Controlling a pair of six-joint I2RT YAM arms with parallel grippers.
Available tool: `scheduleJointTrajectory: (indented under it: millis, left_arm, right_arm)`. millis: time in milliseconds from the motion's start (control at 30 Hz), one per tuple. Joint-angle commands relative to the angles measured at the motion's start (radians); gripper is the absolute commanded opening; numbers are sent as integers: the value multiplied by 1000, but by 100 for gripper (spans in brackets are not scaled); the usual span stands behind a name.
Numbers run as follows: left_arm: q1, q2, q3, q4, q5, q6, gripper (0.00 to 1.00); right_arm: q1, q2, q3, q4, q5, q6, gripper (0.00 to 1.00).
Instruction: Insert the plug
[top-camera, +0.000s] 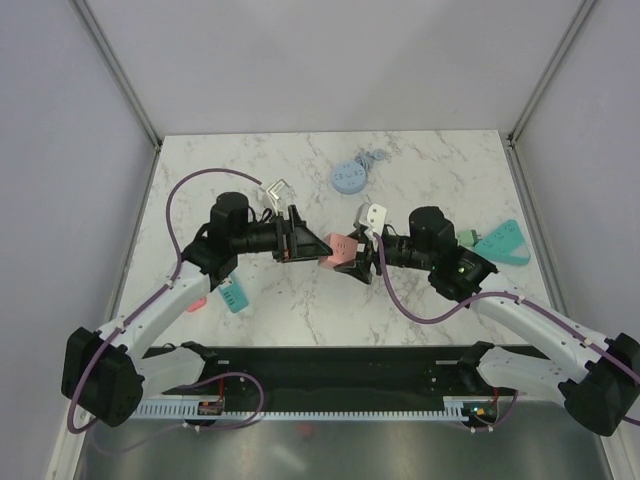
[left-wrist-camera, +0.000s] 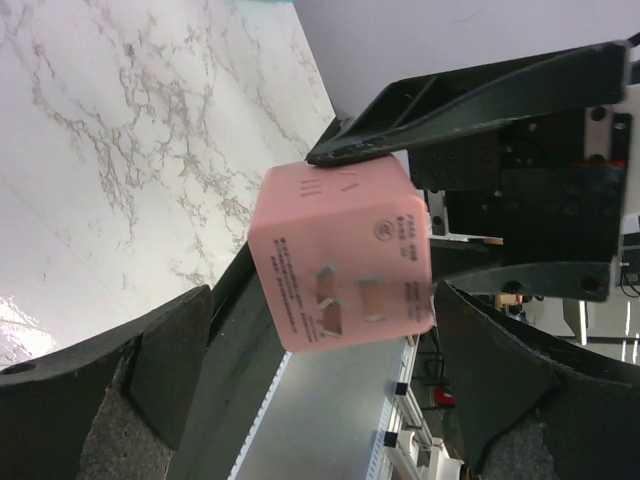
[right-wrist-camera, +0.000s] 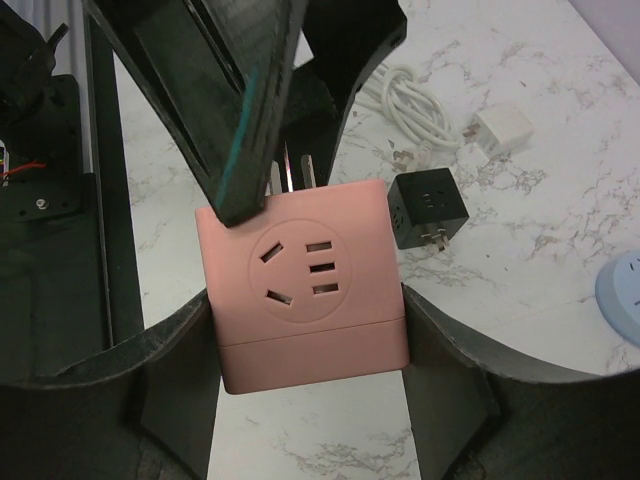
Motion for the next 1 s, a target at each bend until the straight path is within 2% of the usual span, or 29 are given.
scheduleJointTrajectory:
  millis: [0, 67, 167, 300, 400, 500, 567, 633, 667, 700, 767, 800, 867, 967]
  left_arm:
    - [-22, 38, 16, 33, -12, -21, 98]
    - [-27, 44, 19, 36, -20, -30, 97]
    - [-30, 54, 22, 48, -26, -47, 88]
    - [-30, 69, -11, 143, 24, -120, 73]
    - [-30, 89, -36, 235, 76, -208, 73]
    - [-28, 98, -32, 244, 95, -222, 74]
    - [-28, 95, -35, 244, 95, -223, 70]
    - [-28, 97, -33, 243, 104, -226, 60]
    - [-28, 101, -32, 244, 109, -226, 51]
    - [-30, 103, -29, 244, 110, -231, 25]
    - [-28, 103, -29, 243, 109, -254, 2]
    - [-25, 103, -27, 249, 112, -264, 2]
    - [-22, 106, -24, 301, 124, -319, 2]
    - [-18, 115, -22, 387, 159, -433, 2]
  right_arm:
    - [18, -1, 8, 99, -9, 12, 0]
    - [24, 4, 5, 105, -14, 11, 0]
    - [25, -1, -11, 132, -5, 15, 0]
    - [25, -5, -37, 178, -4, 43, 6]
    - [25, -4, -52, 200, -11, 57, 9]
    - [25, 2, -52, 206, -9, 61, 9]
    - [24, 5, -51, 209, -4, 68, 10]
    - [25, 10, -46, 205, 3, 74, 14]
    - [25, 8, -40, 202, 14, 83, 27]
    - [25, 10, -37, 200, 25, 87, 36]
    - [25, -1, -40, 209, 45, 110, 50]
    - [25, -17, -47, 223, 46, 141, 64]
    - [25, -40, -99, 301, 55, 172, 76]
    - [21, -96, -182, 448, 58, 258, 83]
